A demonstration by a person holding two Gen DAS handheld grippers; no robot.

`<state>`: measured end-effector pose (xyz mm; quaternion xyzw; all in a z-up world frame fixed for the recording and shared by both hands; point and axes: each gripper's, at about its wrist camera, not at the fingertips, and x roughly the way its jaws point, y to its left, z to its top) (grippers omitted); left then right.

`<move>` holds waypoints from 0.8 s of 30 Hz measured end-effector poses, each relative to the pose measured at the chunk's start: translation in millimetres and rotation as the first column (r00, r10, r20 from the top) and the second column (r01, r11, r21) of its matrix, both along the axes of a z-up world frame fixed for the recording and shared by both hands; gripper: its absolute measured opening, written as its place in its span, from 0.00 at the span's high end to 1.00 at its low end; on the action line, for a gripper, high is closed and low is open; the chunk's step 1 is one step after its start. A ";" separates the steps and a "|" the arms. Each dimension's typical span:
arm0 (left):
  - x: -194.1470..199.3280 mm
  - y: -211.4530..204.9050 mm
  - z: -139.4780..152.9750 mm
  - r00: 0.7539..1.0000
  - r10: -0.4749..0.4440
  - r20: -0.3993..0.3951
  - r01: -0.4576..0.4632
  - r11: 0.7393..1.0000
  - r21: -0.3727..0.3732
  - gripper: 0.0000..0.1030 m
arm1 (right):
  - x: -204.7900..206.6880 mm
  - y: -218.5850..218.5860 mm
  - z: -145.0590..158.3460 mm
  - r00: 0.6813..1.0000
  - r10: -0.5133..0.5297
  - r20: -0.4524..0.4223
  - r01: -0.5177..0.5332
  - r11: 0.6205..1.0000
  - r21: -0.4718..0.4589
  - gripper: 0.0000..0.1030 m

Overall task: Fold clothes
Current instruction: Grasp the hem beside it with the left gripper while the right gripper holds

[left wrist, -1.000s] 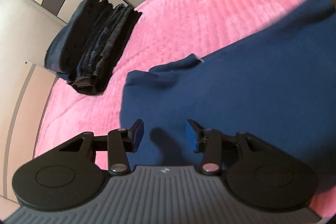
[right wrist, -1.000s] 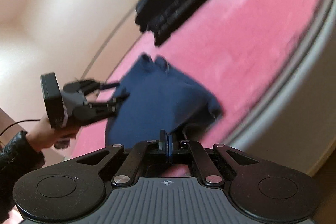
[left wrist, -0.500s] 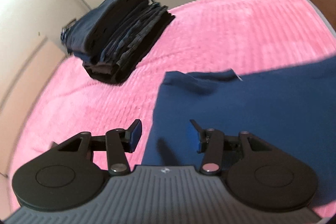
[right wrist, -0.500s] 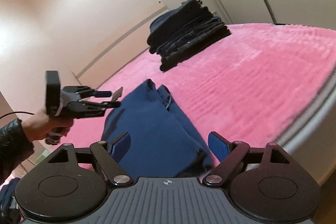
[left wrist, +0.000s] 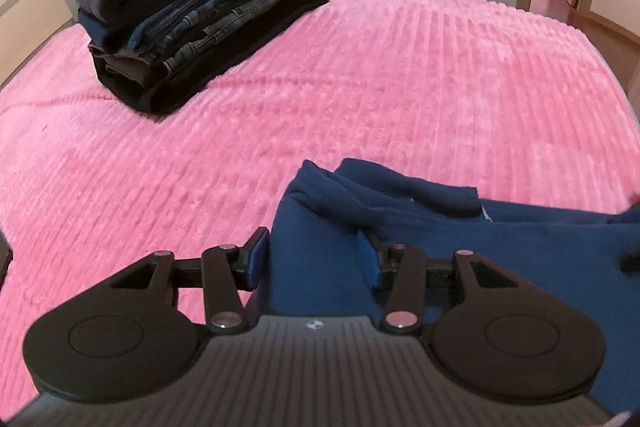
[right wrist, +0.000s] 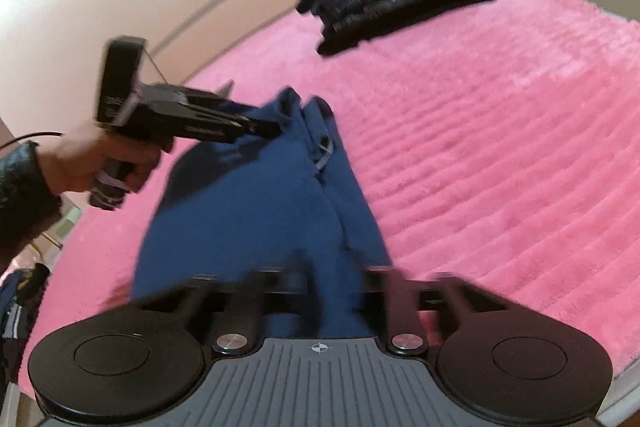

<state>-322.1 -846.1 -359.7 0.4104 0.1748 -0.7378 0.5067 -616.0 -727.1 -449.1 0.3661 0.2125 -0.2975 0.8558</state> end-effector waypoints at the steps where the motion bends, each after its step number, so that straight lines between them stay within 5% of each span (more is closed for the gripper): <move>1: -1.3 2.6 2.4 1.000 -0.003 0.005 0.003 1.000 -0.011 0.77 | 0.8 1.2 0.8 1.000 0.006 -0.013 -0.006 1.000 -0.013 0.98; 2: -2.5 5.2 4.7 1.000 -0.006 0.010 0.007 1.000 -0.022 0.87 | 0.8 3.4 2.9 1.000 0.010 -0.026 -0.011 0.999 -0.031 0.99; 7: -12.5 14.8 34.9 0.998 -0.044 -0.035 0.039 0.991 -0.126 0.91 | -19.3 31.1 33.9 0.997 -0.023 -0.068 0.010 0.984 -0.177 0.99; 11: -29.3 -8.8 5.9 0.998 -0.038 0.058 0.040 0.999 -0.032 0.82 | -15.7 24.5 8.4 0.995 -0.023 -0.098 0.013 0.994 -0.108 0.99; 15: -31.6 -6.4 -3.4 0.996 -0.007 0.094 0.011 0.999 -0.047 0.79 | -16.7 22.6 -1.4 0.994 -0.032 -0.107 0.023 0.996 -0.081 0.96; 17: -24.9 4.8 12.4 0.996 0.001 0.087 0.006 0.997 -0.077 0.68 | -19.9 27.6 5.8 0.992 -0.049 -0.114 0.037 0.994 -0.104 0.65; 19: -15.4 18.3 31.2 0.997 0.010 0.079 -0.001 0.994 -0.111 0.65 | -23.1 37.2 17.3 0.991 -0.072 -0.117 0.054 0.988 -0.147 0.47; 24: 17.5 76.5 63.1 0.998 0.062 0.010 -0.060 0.987 -0.150 0.67 | -9.2 52.9 15.4 0.997 -0.020 -0.081 0.009 0.991 -0.131 0.47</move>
